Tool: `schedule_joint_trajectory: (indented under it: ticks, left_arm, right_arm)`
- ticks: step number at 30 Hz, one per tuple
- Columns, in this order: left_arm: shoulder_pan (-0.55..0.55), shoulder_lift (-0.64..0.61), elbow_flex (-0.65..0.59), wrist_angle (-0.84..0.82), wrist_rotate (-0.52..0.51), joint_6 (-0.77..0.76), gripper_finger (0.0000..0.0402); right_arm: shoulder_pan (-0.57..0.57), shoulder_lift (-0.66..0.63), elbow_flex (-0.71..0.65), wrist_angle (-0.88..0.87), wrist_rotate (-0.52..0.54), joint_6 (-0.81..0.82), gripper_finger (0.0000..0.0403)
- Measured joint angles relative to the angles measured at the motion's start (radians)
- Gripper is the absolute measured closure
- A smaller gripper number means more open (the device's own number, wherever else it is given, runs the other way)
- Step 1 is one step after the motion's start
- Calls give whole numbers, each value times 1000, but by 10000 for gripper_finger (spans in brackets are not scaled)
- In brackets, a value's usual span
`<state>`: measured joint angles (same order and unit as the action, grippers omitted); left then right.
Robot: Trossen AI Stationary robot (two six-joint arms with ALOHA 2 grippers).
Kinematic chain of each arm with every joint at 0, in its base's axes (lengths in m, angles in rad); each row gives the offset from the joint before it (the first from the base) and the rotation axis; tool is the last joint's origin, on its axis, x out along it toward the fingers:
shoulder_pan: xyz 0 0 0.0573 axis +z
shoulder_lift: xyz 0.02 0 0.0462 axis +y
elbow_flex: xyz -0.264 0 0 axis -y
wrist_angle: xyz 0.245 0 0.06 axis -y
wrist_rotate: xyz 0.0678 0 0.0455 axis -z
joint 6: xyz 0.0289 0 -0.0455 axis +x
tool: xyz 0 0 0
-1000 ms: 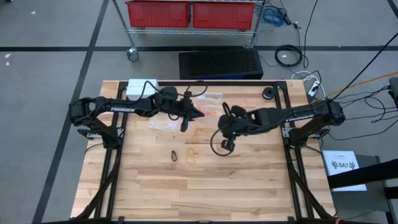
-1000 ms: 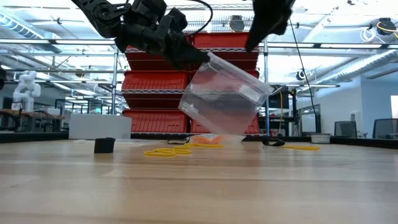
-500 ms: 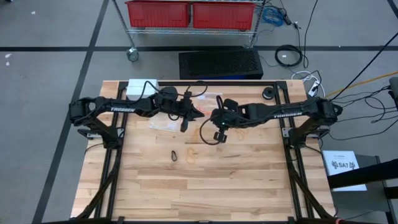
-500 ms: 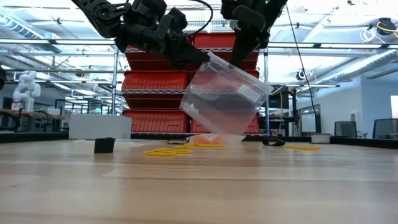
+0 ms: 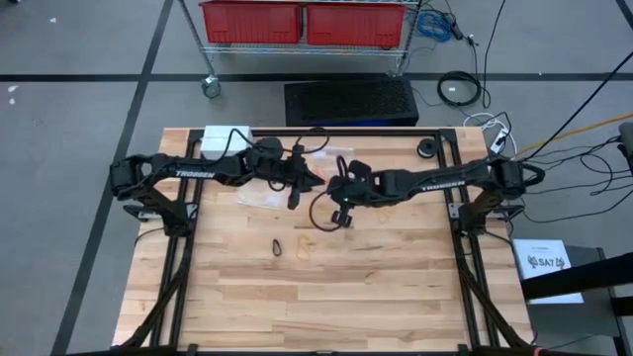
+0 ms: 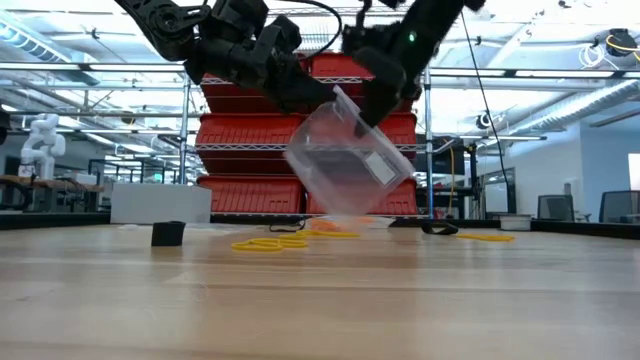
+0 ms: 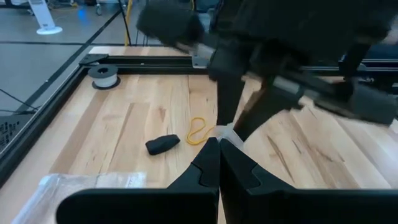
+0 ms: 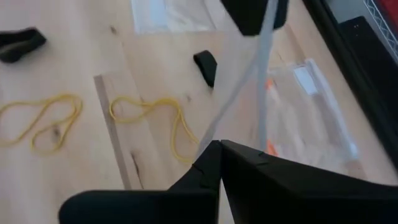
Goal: Sort rubber bands
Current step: Open the bottom zip lock bag
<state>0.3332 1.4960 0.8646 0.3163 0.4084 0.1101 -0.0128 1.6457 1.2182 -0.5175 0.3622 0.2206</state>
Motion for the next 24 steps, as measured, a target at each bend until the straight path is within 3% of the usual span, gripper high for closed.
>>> schedule_joint_trajectory:
  ticks: [5,10,16,24]
  left_arm:
    - [-14,0,-5,-11,-2,-10,401]
    - [-48,0,-8,-8,-11,-26,401]
    - [-69,-1,-8,12,-84,-26,401]
    - [-64,-1,-8,11,-130,-50,401]
  right_arm:
    - [3,-80,-192,289,27,56,403]
    - [2,-96,-335,627,3,-25,403]
    - [-8,-89,-349,658,-24,-25,389]
    - [3,-90,-349,668,-108,39,278]
